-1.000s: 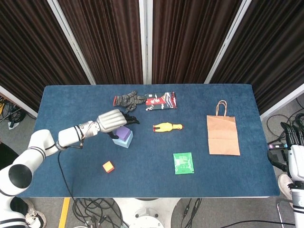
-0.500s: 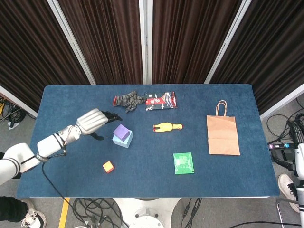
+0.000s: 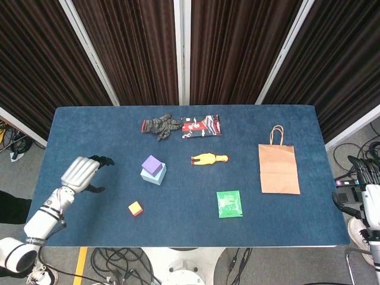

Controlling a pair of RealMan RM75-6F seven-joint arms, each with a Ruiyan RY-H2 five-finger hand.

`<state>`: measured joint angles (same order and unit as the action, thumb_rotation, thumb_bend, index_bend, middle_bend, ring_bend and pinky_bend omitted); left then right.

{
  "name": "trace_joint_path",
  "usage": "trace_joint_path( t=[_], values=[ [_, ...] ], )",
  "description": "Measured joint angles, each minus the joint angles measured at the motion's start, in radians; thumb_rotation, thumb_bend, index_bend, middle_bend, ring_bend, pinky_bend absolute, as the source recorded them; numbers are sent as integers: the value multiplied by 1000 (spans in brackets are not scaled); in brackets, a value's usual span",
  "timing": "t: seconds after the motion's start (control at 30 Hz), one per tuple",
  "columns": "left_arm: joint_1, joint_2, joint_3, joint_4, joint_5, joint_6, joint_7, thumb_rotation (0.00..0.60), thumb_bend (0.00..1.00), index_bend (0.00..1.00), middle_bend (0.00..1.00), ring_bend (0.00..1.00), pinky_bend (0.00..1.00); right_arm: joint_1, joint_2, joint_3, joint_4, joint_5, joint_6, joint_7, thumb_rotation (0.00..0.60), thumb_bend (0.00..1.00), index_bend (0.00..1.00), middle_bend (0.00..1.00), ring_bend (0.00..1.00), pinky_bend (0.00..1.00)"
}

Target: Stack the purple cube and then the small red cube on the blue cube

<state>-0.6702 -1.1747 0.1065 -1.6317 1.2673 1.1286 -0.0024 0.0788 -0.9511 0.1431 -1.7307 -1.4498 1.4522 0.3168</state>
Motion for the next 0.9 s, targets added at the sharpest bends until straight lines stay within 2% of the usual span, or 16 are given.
trace_joint_path(
  t=[0.3, 0.63, 0.9],
  values=[
    [57, -50, -43, -130, -113, -21, 61, 600, 57, 379, 499, 400, 579, 5, -1, -2, 1, 9, -9, -7, 600, 240, 0, 78, 0, 0],
    [105, -167, -49, -141, -115, -32, 116, 600, 56, 373, 504, 400, 532, 15, -1, -2, -8, 26, -25, -30, 600, 240, 0, 78, 0, 0],
    [138, -251, -77, -161, -187, 11, 216, 600, 56, 373, 524, 413, 504, 18, -3, -4, -11, 33, -29, -41, 600, 240, 0, 78, 0, 0]
  ],
)
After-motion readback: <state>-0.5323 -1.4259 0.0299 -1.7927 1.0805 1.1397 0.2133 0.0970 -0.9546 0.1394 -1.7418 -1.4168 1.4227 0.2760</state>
